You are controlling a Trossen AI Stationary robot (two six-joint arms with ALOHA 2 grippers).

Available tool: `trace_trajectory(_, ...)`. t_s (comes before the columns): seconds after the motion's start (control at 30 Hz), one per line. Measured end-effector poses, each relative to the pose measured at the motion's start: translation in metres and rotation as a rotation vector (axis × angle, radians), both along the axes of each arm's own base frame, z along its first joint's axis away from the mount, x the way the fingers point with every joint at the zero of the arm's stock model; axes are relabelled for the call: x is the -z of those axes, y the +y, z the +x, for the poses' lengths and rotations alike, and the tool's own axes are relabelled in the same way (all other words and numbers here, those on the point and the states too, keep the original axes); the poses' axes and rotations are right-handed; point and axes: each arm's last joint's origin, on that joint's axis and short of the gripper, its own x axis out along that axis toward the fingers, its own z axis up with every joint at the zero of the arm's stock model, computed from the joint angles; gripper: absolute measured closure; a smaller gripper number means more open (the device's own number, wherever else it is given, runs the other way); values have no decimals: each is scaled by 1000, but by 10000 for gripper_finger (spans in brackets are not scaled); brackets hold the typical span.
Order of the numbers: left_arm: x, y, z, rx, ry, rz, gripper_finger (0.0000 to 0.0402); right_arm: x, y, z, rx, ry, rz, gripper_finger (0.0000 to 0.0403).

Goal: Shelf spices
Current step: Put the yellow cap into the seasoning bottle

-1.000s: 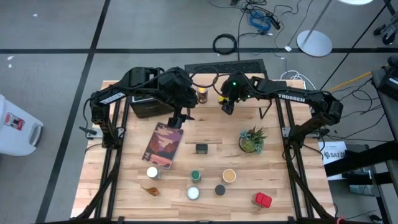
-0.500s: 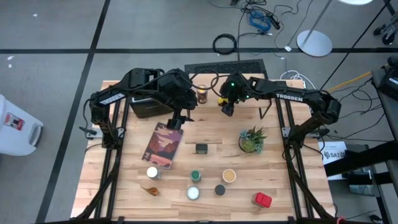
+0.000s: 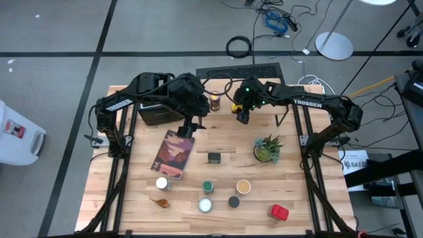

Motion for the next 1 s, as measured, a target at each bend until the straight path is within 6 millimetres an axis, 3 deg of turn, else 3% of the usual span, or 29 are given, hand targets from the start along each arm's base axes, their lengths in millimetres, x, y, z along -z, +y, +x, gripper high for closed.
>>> trace_trajectory(0.7,0,0,0,0,-3,1,98,-12,4,-6,-3,-42,-15,197)
trace_trajectory(1.0,0,0,1,0,-2,1,98,-42,2,-3,-9,-84,-46,197)
